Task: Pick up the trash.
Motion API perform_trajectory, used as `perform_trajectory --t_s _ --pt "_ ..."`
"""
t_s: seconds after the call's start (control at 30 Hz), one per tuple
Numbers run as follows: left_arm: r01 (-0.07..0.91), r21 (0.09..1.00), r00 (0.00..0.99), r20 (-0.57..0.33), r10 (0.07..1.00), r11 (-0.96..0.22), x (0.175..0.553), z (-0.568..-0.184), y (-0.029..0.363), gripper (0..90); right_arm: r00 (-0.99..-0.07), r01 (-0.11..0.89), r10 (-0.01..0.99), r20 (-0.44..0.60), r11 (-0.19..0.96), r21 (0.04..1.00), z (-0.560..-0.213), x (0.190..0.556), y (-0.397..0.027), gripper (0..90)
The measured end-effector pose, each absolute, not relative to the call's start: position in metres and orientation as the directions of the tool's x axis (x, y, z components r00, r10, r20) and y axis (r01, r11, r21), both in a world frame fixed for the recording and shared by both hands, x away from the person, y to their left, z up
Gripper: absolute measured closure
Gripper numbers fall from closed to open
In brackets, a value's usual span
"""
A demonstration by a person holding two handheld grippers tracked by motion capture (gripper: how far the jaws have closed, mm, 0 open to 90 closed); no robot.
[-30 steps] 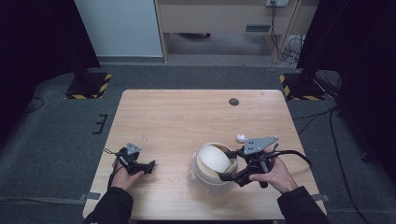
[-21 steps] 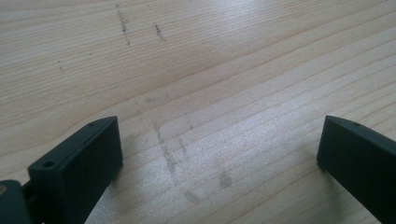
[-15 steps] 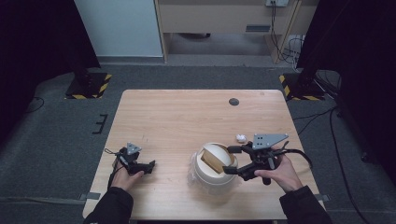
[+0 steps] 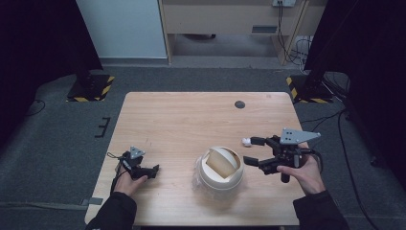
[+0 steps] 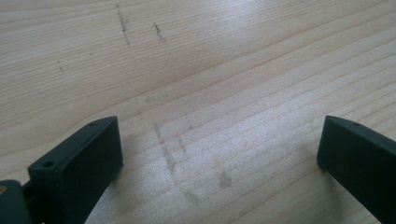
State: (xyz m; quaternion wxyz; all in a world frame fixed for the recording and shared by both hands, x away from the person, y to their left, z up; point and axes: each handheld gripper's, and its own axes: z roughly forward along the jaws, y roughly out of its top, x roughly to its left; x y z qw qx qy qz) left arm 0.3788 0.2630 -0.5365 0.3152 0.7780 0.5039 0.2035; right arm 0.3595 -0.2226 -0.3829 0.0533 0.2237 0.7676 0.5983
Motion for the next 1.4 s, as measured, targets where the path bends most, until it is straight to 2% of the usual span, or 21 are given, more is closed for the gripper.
perform_trajectory --t_s 0.03,0.07,0.23,0.6,0.7,0.77,0.8,1.17,1.4 --pt "0.656 0.695 0.410 -0.001 0.912 -0.294 0.379 -0.536 0.263 0.0 -0.894 0.280 0.407 0.186 0.184 0.942 -0.383 0.360 -0.223 19.6" --pt "0.656 0.696 0.409 -0.001 0.912 -0.294 0.379 -0.536 0.263 0.0 -0.873 0.276 0.461 0.162 0.192 0.942 -0.385 0.363 -0.227 19.6" --pt "0.656 0.695 0.409 -0.001 0.912 -0.294 0.379 -0.536 0.263 0.0 -0.816 0.286 0.560 0.143 0.177 0.942 -0.395 0.371 -0.233 19.0" --pt "0.656 0.696 0.410 -0.001 0.912 -0.294 0.379 -0.536 0.263 0.0 -0.725 0.314 0.679 0.118 0.174 0.933 -0.422 0.388 -0.244 20.7" --pt "0.656 0.696 0.410 -0.001 0.912 -0.294 0.379 -0.536 0.263 0.0 -0.698 0.311 0.711 0.091 0.186 0.932 -0.428 0.394 -0.246 18.3" --pt "0.656 0.696 0.410 -0.001 0.912 -0.294 0.379 -0.536 0.263 0.0 -0.669 0.317 0.739 0.073 0.196 0.928 -0.434 0.401 -0.247 20.7" --pt "0.656 0.695 0.410 -0.001 0.912 -0.294 0.379 -0.536 0.263 0.0 -0.667 0.312 0.743 0.057 0.209 0.927 -0.437 0.403 -0.247 23.7" --pt "0.655 0.695 0.411 -0.001 0.912 -0.295 0.379 -0.536 0.263 0.0 -0.609 0.353 0.792 0.028 0.239 0.905 -0.455 0.422 -0.246 26.1" --pt "0.655 0.695 0.411 -0.001 0.911 -0.295 0.379 -0.536 0.263 0.0 -0.610 0.371 0.793 0.000 0.285 0.884 -0.464 0.436 -0.235 30.7"
